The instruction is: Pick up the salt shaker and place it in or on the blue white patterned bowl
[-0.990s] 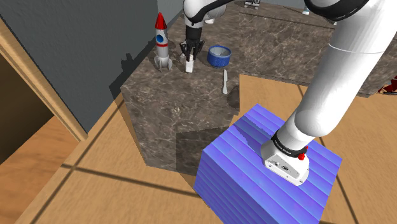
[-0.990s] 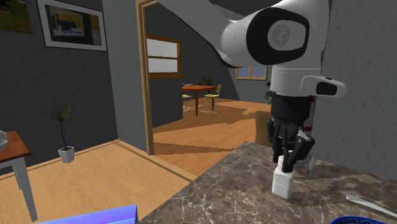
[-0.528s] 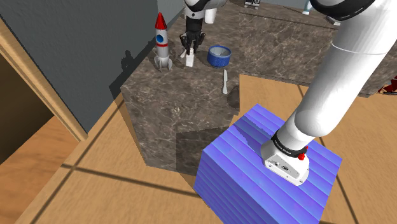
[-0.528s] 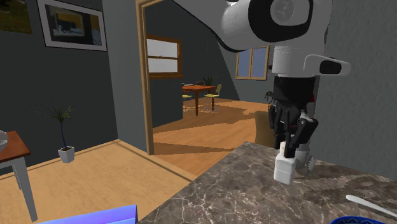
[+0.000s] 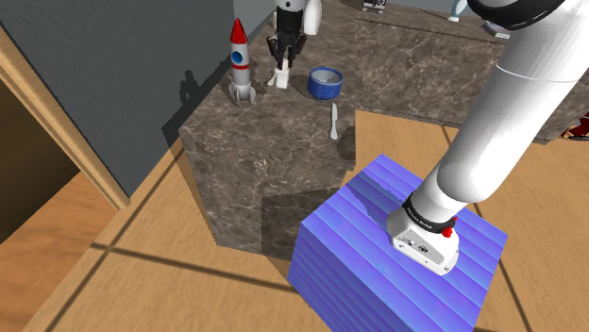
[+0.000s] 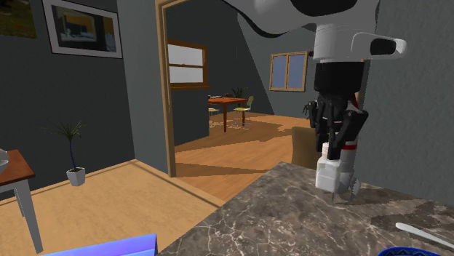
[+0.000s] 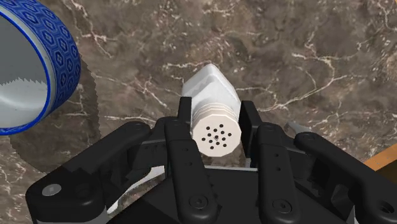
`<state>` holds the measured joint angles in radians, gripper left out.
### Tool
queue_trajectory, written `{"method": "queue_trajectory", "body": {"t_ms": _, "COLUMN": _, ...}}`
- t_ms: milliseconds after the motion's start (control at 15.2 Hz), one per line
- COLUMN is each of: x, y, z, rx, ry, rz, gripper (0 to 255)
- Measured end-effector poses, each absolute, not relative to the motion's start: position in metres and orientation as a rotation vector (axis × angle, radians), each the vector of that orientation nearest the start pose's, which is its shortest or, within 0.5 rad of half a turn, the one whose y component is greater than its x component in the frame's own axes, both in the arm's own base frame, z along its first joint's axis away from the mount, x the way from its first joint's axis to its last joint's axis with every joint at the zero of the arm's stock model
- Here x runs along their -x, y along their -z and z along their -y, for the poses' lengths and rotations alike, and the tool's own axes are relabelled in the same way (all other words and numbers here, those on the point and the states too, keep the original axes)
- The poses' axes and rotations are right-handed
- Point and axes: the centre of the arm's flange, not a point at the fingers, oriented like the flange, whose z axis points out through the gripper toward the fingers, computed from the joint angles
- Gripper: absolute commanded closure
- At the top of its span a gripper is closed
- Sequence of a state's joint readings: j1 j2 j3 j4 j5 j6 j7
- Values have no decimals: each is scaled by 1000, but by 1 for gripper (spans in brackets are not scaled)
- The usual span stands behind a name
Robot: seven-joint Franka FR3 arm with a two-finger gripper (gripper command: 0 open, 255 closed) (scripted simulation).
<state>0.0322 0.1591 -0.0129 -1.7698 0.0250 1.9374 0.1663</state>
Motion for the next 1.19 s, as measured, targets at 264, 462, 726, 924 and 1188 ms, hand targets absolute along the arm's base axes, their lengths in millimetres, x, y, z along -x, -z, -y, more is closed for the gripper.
{"method": "queue_trajectory", "body": {"t_ms": 264, "x": -608, "y": -490, "z": -13, "rx": 3110, "ry": 10, "rz": -242, "gripper": 255}}
{"method": "queue_trajectory", "body": {"t_ms": 462, "x": -608, "y": -505, "z": -13, "rx": 3110, "ry": 10, "rz": -243, "gripper": 255}}
{"method": "queue_trajectory", "body": {"t_ms": 726, "x": -607, "y": -525, "z": -13, "rx": 3110, "ry": 10, "rz": -243, "gripper": 255}}
{"method": "queue_trajectory", "body": {"t_ms": 924, "x": -607, "y": -539, "z": -6, "rx": 3110, "ry": 10, "rz": -242, "gripper": 255}}
{"method": "queue_trajectory", "body": {"t_ms": 1188, "x": -604, "y": -552, "z": 39, "rx": 3110, "ry": 10, "rz": -245, "gripper": 255}}
